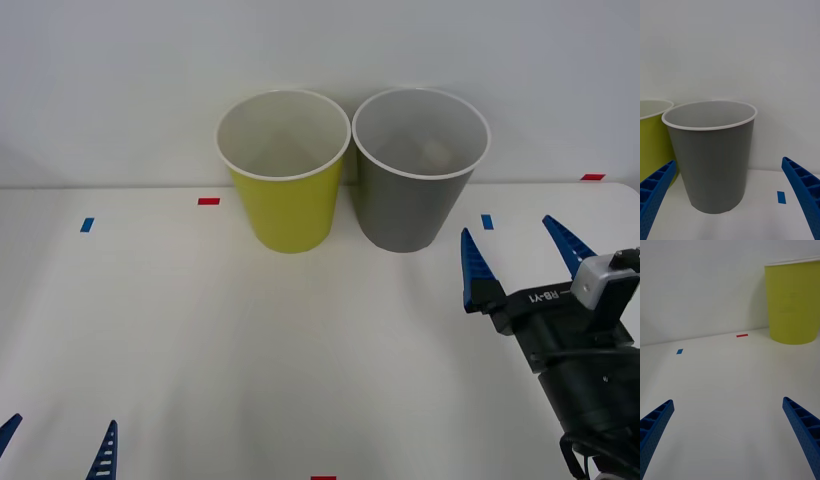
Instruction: Put cans in the gray bin and PET bottles in the light green bin.
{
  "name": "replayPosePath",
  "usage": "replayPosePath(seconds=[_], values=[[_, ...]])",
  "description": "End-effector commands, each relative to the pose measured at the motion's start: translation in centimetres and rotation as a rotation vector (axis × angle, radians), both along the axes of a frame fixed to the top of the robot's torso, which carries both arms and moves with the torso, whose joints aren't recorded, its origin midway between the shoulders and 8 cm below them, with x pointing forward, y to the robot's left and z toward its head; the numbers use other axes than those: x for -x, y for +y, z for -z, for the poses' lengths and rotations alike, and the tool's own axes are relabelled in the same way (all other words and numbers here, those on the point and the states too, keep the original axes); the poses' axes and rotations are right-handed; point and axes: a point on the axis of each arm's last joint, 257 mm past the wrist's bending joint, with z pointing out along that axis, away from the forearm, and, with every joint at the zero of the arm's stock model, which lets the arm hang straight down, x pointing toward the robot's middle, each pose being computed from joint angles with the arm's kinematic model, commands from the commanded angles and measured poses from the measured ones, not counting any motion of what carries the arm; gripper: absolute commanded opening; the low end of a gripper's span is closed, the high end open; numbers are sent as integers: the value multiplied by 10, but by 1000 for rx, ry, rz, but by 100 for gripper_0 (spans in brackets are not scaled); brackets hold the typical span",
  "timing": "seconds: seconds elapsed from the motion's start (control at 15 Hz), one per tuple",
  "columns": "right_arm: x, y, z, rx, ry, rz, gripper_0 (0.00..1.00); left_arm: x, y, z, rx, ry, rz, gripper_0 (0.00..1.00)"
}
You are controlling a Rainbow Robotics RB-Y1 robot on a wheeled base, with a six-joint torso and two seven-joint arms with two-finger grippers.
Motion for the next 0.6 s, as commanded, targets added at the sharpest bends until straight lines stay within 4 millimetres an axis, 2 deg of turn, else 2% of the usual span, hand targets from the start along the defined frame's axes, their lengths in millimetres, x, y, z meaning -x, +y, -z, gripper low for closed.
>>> replayPosePath(seconds=[0.07,0.27,0.6], values=[[31,-25,51,28,-15,49,96,0,0,0,0,0,0,100],[58,-39,79,52,0,82,96,0,0,0,0,0,0,100],[101,-51,105,74,62,133,96,0,0,0,0,0,0,100]])
